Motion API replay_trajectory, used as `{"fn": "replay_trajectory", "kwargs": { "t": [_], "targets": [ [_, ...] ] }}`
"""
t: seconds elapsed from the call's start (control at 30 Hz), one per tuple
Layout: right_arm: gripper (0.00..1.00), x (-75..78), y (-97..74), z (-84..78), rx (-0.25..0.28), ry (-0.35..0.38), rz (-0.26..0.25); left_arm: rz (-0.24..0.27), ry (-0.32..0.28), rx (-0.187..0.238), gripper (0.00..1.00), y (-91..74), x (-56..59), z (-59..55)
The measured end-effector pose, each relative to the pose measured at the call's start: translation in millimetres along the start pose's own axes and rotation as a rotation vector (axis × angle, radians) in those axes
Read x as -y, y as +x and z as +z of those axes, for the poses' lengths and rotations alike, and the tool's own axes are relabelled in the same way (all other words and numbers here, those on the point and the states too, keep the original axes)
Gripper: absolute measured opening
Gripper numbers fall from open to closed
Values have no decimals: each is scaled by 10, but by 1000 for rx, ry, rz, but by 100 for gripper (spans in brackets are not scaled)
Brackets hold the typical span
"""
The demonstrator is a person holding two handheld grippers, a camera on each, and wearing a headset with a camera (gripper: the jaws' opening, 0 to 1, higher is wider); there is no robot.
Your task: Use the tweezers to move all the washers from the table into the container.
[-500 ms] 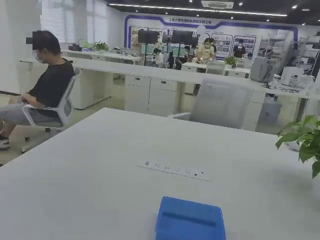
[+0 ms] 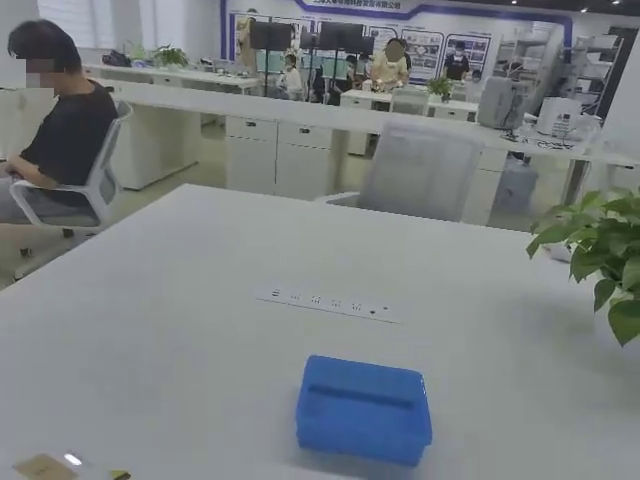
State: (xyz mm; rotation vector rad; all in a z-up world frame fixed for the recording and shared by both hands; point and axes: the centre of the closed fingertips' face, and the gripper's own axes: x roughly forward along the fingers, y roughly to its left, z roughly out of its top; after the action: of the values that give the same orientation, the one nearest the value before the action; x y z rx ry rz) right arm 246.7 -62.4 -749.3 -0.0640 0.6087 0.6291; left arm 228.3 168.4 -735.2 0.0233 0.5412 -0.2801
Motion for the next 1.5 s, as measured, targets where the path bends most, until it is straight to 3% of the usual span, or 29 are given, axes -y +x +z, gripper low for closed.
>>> {"fn": "replay_trajectory", "kwargs": {
  "t": [0.4,0.7,1.1,1.33,1.4,1.5],
  "targets": [
    [79,-2,43,28,-3,-8,11,-45,74,-42,82,135,92,-17],
    [79,0,65,37,7,-3,18,-73,97,-40,79,178,134,35],
    [82,29,129,-37,-20,-2,27,-80,100,-65,83,256,106,-17],
    [82,36,205,-132,-71,-10,29,-70,123,-96,86,393,64,-106],
    [82,44,225,-155,-81,-7,32,-87,125,-113,82,435,76,-140],
    [81,39,249,-191,-98,-2,42,-156,135,-150,74,504,178,-210]
  ]
}}
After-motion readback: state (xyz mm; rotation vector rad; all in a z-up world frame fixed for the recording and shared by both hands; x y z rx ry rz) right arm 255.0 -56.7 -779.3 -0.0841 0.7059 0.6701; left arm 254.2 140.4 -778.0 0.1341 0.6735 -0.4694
